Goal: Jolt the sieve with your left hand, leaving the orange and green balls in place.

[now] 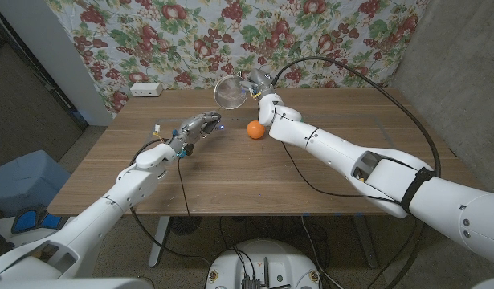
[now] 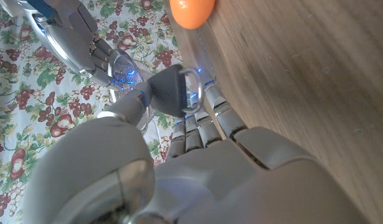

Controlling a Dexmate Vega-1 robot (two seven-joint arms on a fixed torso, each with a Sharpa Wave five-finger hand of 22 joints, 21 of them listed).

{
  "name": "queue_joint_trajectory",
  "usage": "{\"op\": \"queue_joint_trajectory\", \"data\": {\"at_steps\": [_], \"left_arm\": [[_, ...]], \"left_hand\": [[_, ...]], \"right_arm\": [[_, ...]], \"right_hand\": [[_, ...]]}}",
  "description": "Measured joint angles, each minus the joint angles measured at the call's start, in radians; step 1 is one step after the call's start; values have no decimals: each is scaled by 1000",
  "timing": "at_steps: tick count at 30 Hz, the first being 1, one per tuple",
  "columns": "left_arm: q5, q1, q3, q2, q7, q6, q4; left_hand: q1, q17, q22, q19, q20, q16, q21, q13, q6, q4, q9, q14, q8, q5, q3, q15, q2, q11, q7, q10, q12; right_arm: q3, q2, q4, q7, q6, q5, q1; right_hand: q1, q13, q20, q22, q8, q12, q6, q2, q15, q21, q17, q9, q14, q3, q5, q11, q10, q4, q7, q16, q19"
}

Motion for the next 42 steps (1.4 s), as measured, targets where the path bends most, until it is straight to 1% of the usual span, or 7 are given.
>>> {"op": "queue_joint_trajectory", "data": {"at_steps": [6, 11, 21, 28, 32, 36, 42], "left_arm": [[-18, -2, -2, -2, -11, 11, 0], [-28, -2, -4, -3, -13, 20, 0], [-45, -2, -9, -10, -10, 32, -4], [-58, -2, -15, -18, -4, 35, -4], [-68, -1, -18, -23, 0, 35, -2], [-75, 3, -24, -31, 6, 35, 1], [-84, 10, -32, -40, 24, 34, 1]], "left_hand": [[74, 6, 1, 99, -35, 22, 40, 0, 61, 6, 3, 95, 0, 0, -14, -4, 62, -5, 4, 83, 7], [101, 3, 6, 157, -48, 30, 73, 4, 117, 24, 3, 168, 0, 0, 6, -11, 89, -15, 8, 143, 15], [98, 3, 11, 237, -66, 37, 131, 5, 235, 42, 7, 290, 17, 0, 48, -24, 99, -17, 16, 273, 30], [78, -2, 15, 305, -88, 37, 191, 2, 333, 52, 12, 418, 21, 0, 91, -55, 103, -55, 24, 397, 41], [71, -7, 20, 341, -98, 37, 228, 2, 353, 54, 12, 481, 20, 0, 118, -76, 102, -81, 8, 458, 54], [59, -7, 20, 347, -102, 29, 253, -2, 373, 56, 15, 519, 16, -1, 140, -93, 100, -101, -11, 489, 60], [39, -4, 24, 363, -107, 19, 288, -6, 434, 49, 18, 576, 18, -4, 148, -111, 86, -126, -40, 557, 68]], "right_arm": [[1, -5, -9, -9, 2, -8, -5], [2, -8, -15, -13, 4, -12, -8], [9, -16, -25, -21, 10, -18, -15], [13, -18, -27, -33, 21, -23, -19], [16, -18, -26, -43, 31, -25, -23], [19, -17, -19, -61, 51, -27, -27], [23, -14, -12, -79, 69, -32, -31]], "right_hand": [[0, 0, 0, 0, 0, 0, 0, 0, 0, 0, 5, -1, 0, 0, 0, 0, 0, 0, 0, 0, 0], [0, 0, 0, 0, -3, 0, 0, 0, 0, 0, 5, -4, 0, -3, 4, 0, 0, 3, 0, 0, 0], [0, 5, 0, 0, -4, 0, 0, 0, 0, 0, 5, -5, 0, -3, 4, 0, 0, 3, 0, -4, 0], [0, 5, 0, 0, -4, 0, 0, 0, 0, 0, 6, -5, 0, -3, 7, 0, 0, 3, 0, -4, 0], [0, 5, 0, 0, 4, 0, 0, 0, 0, 0, 10, -5, 0, -3, 7, 0, 0, 3, 0, -4, 0], [0, 5, 0, 0, 4, 0, -2, 0, 0, -1, 10, -4, 0, -3, 7, 0, 0, 3, -6, -8, 0], [0, 9, -4, 0, 4, -7, -7, 0, 0, -1, 14, -9, 0, -7, 7, -8, -8, 7, -15, -8, -4]]}}
